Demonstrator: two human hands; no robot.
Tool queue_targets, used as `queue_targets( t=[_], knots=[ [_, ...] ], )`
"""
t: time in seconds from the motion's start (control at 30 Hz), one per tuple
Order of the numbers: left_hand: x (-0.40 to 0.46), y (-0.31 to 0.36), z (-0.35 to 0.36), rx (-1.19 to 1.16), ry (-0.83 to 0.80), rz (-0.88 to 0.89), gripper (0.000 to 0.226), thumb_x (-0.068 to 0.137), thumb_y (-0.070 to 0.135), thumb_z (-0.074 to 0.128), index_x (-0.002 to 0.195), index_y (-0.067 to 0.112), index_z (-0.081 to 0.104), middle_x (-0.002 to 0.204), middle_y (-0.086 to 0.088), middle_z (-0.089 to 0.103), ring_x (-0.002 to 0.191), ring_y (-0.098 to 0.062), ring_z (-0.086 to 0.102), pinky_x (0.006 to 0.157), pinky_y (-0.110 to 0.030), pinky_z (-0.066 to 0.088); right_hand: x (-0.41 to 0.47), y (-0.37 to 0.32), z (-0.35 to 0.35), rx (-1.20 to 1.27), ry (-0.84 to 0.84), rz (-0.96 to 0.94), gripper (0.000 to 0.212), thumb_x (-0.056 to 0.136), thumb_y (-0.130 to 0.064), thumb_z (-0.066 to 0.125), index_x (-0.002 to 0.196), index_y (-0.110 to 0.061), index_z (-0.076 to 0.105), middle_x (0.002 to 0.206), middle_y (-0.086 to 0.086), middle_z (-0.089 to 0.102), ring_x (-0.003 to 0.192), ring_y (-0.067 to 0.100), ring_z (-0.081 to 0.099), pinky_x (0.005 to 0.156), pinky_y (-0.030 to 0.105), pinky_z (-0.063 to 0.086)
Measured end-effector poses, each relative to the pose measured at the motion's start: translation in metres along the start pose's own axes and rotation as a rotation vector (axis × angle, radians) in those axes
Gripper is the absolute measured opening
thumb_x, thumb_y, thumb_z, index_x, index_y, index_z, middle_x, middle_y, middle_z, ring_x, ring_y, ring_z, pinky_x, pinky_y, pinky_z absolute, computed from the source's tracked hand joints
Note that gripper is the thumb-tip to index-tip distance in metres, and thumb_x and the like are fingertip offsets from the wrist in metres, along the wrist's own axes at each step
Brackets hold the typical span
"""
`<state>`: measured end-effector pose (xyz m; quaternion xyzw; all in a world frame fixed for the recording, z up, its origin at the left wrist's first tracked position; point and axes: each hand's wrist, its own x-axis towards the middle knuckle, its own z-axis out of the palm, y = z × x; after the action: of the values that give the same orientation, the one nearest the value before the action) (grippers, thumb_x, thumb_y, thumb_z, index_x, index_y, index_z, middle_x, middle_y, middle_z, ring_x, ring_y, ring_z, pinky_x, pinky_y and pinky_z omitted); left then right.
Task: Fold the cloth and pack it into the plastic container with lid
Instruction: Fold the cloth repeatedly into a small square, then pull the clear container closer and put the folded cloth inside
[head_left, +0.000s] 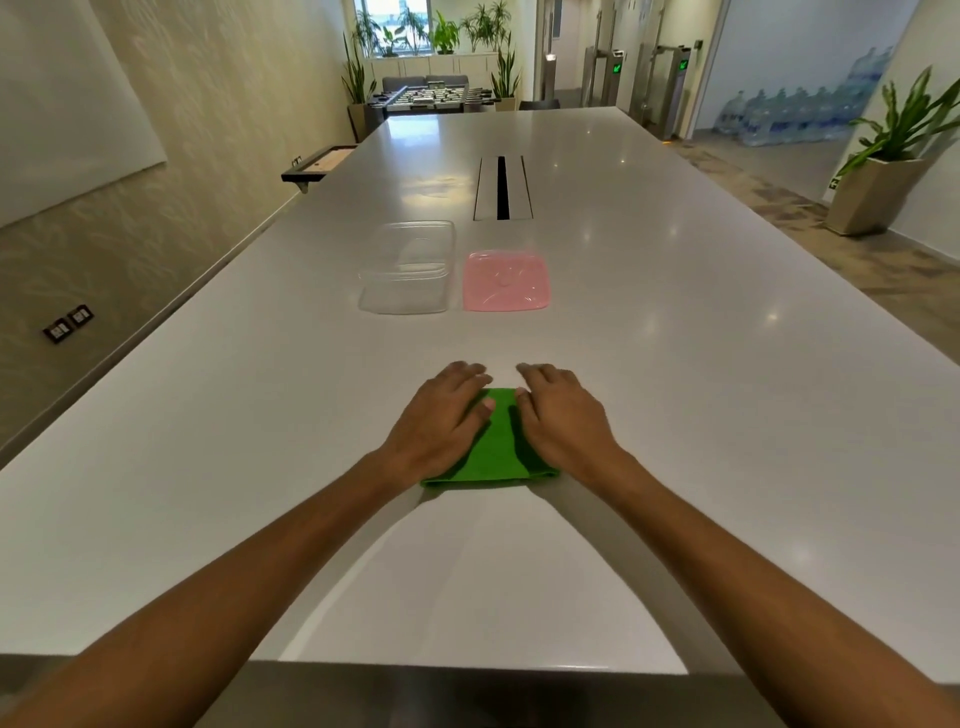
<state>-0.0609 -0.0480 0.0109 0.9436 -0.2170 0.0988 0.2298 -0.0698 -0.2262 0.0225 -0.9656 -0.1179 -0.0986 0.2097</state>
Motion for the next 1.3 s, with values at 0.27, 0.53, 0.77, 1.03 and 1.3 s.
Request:
queue_targets(
  t=[0.27,0.53,0.77,1.03,1.3],
  knots=[
    [-0.002,-0.012,0.021,0.070,-0.147,0.010,0.069,0.092,0.050,0.013,0.144,0.012,0.038,0.148,-0.006,0.043,0.141,-0.022,0.030,0.116,-0.040,0.025,-0.004,-0.001,0.032,0.005,-0.103,-0.107,0.047,0.098,-0.031,0.025,0.137,-0.013,0.043,0.140,0.009,0.050,0.130,0.027,0.043,0.108,0.045,0.034],
    [-0.006,-0.017,0.028,0.027,-0.114,0.013,0.062,0.096,0.048,0.019,0.144,0.015,0.037,0.150,-0.002,0.040,0.143,-0.017,0.027,0.117,-0.038,0.022,-0.005,0.002,0.037,0.054,-0.139,-0.085,0.057,0.094,-0.037,0.017,0.143,-0.013,0.038,0.146,0.007,0.044,0.136,0.023,0.037,0.112,0.043,0.028],
    [0.021,-0.033,-0.005,-0.300,0.142,-0.156,0.045,0.097,0.033,0.042,0.138,0.014,0.048,0.147,-0.003,0.044,0.142,-0.015,0.028,0.118,-0.035,0.023,0.038,-0.002,0.024,0.124,-0.107,-0.087,0.049,0.100,-0.033,0.029,0.142,-0.011,0.039,0.147,0.010,0.043,0.135,0.025,0.039,0.111,0.043,0.030],
    [0.093,-0.087,-0.048,-0.536,0.539,-0.516,0.038,0.099,0.027,0.044,0.132,0.012,0.052,0.143,-0.007,0.048,0.133,-0.023,0.043,0.113,-0.037,0.031,0.124,-0.005,0.006,0.224,-0.145,-0.018,0.046,0.101,-0.032,0.034,0.144,-0.014,0.037,0.148,0.010,0.040,0.131,0.029,0.042,0.105,0.039,0.033],
    [0.161,-0.141,-0.061,-0.661,0.626,-0.821,0.050,0.099,0.039,0.035,0.141,0.012,0.039,0.146,-0.013,0.043,0.132,-0.031,0.042,0.111,-0.042,0.033,0.242,-0.006,0.001,0.356,-0.132,0.045,0.045,0.101,-0.030,0.035,0.141,-0.010,0.039,0.147,0.012,0.043,0.131,0.028,0.045,0.109,0.041,0.035]
  ],
)
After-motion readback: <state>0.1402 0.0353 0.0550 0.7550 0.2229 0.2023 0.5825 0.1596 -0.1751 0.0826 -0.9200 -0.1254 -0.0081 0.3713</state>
